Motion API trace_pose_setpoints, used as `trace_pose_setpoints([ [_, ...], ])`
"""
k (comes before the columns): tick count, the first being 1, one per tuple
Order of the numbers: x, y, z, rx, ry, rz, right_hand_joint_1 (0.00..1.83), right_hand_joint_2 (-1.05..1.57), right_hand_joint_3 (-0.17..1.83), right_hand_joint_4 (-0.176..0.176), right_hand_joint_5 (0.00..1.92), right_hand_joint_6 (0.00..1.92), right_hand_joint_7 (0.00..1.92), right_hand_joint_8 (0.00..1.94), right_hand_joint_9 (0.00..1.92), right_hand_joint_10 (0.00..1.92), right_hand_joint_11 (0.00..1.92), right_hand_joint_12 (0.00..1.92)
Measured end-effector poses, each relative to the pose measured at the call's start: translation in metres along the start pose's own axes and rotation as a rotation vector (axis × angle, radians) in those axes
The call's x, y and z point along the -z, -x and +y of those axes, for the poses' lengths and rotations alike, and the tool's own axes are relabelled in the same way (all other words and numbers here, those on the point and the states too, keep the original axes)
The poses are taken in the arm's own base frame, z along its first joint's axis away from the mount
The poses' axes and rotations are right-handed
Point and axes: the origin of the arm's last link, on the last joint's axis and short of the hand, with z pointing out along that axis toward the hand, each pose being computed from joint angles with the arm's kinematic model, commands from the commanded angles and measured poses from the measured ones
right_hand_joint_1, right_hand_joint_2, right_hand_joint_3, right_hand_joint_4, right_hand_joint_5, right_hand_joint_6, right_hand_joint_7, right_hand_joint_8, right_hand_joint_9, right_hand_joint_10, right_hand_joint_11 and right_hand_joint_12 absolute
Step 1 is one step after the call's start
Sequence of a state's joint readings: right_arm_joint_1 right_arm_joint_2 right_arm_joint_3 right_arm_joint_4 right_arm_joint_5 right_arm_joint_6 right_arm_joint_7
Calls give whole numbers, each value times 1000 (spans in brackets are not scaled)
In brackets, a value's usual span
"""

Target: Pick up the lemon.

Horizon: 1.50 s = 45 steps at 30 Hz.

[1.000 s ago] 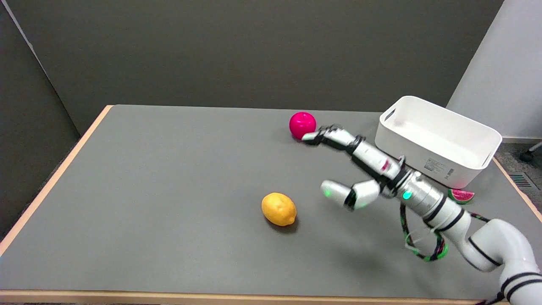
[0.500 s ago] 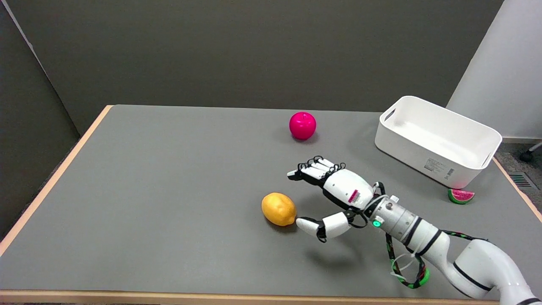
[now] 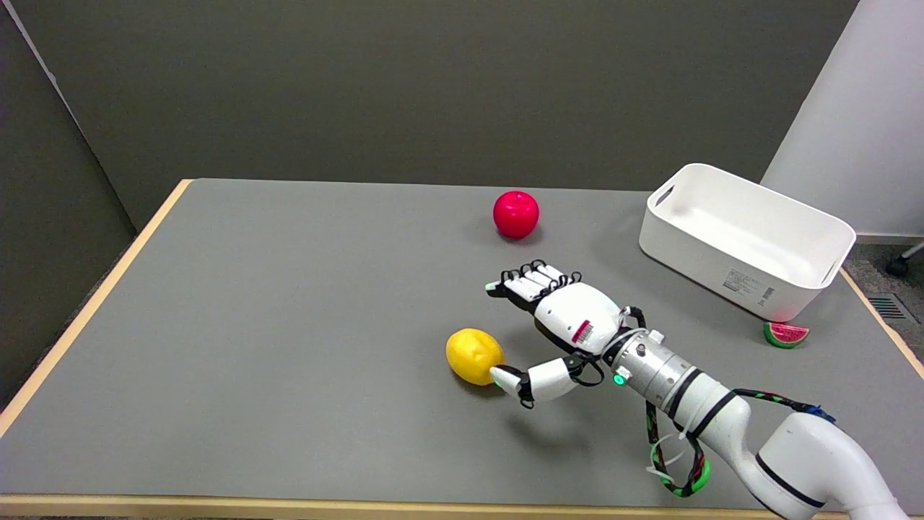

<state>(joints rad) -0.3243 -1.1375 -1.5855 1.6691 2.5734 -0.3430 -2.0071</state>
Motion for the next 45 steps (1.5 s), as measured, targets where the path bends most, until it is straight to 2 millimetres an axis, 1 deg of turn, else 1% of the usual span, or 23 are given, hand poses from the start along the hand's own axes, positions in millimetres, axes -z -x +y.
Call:
trace_pose_setpoints([
  [5,1,2,-7,6,25,-18,296,587,846,-176,89,506,244,604,153,849,-1,1160],
  [6,2,3,-8,6,32,-24,302,597,824,-176,87,501,244,603,150,861,-1,1171],
  [8,3,4,-10,3,44,-35,344,645,711,-176,85,474,243,588,129,916,-1,1212],
  [10,3,6,-12,-2,56,-45,306,592,822,-176,75,489,210,605,141,857,-1,1180],
  [14,3,10,-14,-22,87,-64,283,595,840,-176,47,443,167,589,111,826,-1,1159],
  [20,1,11,-19,-55,106,-73,284,597,841,-176,45,441,169,592,108,824,-1,1156],
  [27,-5,10,-27,-83,99,-72,285,605,835,-176,50,442,184,599,120,838,0,1177],
  [29,-6,10,-29,-88,94,-73,325,650,722,-176,45,452,198,578,103,888,-1,1219],
  [30,-7,10,-31,-91,92,-73,335,660,697,-176,45,455,201,574,101,900,-1,1231],
  [36,-10,12,-36,-105,85,-80,342,661,695,-176,49,457,202,572,106,907,-1,1245],
  [45,-11,21,-36,-133,94,-107,376,669,705,-176,47,457,201,571,118,917,29,1271],
])
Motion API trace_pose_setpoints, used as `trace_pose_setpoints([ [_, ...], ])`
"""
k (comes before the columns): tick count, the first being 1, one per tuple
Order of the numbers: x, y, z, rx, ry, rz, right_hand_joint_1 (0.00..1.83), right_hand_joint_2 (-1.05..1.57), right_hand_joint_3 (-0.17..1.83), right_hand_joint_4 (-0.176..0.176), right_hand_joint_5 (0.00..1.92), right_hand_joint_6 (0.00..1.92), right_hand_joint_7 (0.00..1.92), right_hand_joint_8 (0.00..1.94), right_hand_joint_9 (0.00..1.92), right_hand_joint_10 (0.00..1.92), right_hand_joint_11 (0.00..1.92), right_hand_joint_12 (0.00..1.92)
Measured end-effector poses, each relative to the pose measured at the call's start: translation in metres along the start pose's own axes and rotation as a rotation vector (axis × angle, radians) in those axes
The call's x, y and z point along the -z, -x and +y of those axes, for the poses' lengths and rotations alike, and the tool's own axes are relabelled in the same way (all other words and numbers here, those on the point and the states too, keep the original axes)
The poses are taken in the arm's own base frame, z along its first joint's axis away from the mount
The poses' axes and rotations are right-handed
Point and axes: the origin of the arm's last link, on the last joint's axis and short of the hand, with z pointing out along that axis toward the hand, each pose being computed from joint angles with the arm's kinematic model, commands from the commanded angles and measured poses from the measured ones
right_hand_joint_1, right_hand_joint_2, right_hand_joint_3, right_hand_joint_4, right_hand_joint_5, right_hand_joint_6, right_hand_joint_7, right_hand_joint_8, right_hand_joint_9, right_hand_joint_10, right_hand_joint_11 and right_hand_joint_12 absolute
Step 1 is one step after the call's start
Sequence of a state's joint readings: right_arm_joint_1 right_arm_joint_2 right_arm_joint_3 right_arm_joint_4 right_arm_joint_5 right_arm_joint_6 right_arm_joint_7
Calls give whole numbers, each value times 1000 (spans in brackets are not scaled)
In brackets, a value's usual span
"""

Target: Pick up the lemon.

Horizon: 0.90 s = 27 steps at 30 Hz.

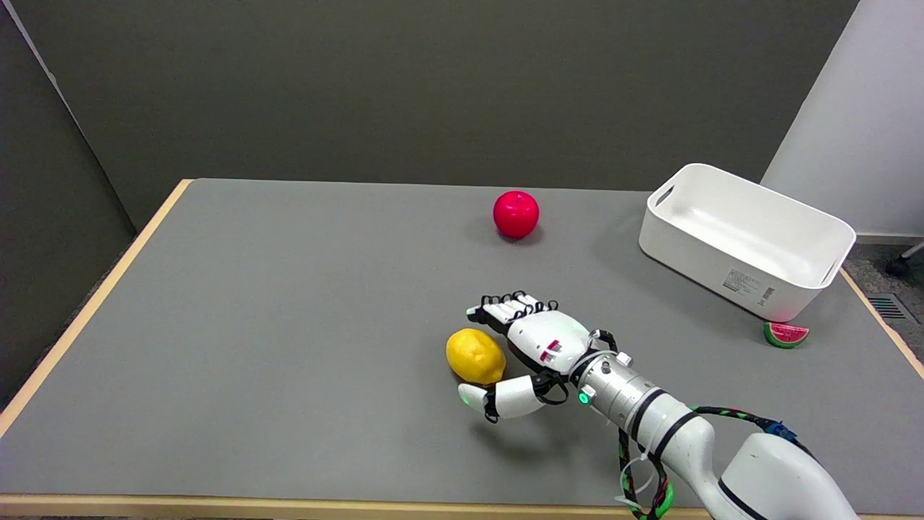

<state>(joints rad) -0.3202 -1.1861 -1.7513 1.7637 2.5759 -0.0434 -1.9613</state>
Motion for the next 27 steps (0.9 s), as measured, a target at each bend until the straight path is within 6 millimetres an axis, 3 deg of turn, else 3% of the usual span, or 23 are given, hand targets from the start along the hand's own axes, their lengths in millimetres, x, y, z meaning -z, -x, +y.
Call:
trace_pose_setpoints([
  [5,-1,4,1,-10,5,-11,444,679,725,-176,47,454,209,578,140,941,89,1333],
  [10,-3,6,2,-16,5,-18,650,729,841,-176,67,439,299,670,290,1056,246,1515],
  [16,-6,8,1,-21,-7,-17,839,869,819,-176,178,581,220,1565,636,1316,503,1695],
  [18,-7,9,0,-23,-18,-15,1138,1165,529,-176,220,838,393,1882,710,1439,580,1772],
  [19,-8,9,0,-25,-23,-14,1203,1208,491,-176,237,929,442,1929,723,1476,601,1786],
  [20,-8,10,-1,-26,-30,-13,1212,1182,525,-176,255,1003,459,1924,731,1506,616,1787],
  [23,-10,11,-3,-33,-54,-6,1042,1397,124,-176,396,1794,441,1880,794,1663,801,1913],
  [27,-13,14,-6,-43,-88,3,1065,1315,257,-176,423,1787,474,1862,868,1746,850,1921],
])
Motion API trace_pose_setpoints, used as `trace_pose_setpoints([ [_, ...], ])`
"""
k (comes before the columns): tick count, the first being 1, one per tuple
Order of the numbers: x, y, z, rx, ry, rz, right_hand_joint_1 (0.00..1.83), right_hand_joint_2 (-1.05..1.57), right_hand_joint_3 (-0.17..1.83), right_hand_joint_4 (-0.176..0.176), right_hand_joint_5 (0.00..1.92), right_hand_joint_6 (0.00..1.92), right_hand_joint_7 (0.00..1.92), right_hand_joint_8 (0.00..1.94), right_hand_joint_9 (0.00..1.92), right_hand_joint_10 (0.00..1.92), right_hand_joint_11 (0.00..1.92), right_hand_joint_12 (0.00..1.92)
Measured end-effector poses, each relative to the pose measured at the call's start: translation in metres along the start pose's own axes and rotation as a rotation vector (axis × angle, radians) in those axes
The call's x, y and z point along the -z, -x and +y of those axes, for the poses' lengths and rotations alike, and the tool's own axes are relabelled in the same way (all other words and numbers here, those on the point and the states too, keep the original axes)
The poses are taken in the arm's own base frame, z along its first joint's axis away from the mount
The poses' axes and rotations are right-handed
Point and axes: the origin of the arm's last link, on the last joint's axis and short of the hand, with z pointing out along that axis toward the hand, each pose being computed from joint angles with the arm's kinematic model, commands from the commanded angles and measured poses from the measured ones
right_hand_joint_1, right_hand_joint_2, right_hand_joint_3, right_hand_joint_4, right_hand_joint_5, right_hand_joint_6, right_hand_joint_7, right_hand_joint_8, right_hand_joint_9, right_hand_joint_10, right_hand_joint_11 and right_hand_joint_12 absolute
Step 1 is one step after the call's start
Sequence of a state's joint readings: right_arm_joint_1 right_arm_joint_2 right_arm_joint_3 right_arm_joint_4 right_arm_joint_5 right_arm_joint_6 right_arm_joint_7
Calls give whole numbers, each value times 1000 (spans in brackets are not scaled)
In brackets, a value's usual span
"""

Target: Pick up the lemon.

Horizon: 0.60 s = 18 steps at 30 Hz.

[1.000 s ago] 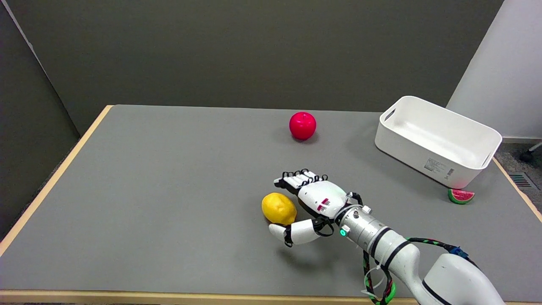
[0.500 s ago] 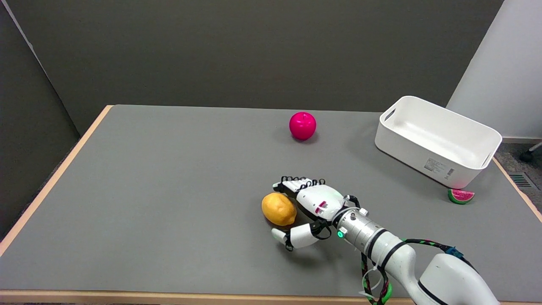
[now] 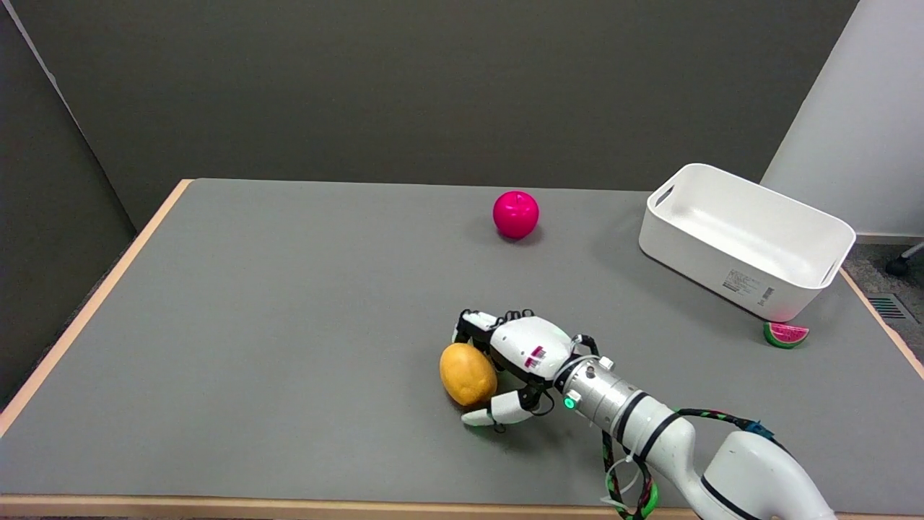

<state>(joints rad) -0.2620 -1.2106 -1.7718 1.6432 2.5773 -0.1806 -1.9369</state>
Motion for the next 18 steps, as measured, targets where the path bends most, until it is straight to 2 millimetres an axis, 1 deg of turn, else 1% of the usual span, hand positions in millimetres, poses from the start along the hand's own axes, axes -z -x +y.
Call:
trace_pose_setpoints([
  [5,-6,0,1,-5,-26,20,1072,1289,300,-176,435,1783,485,1859,881,1803,865,1921],
  [9,-11,-8,6,-3,-30,53,1075,1274,327,-176,440,1783,491,1859,882,1839,866,1921],
  [14,-16,-27,20,8,-7,113,1077,1261,349,-176,446,1782,497,1858,882,1866,855,1921],
  [18,-20,-55,41,30,45,190,1078,1255,359,-176,449,1780,501,1858,884,1885,843,1921],
])
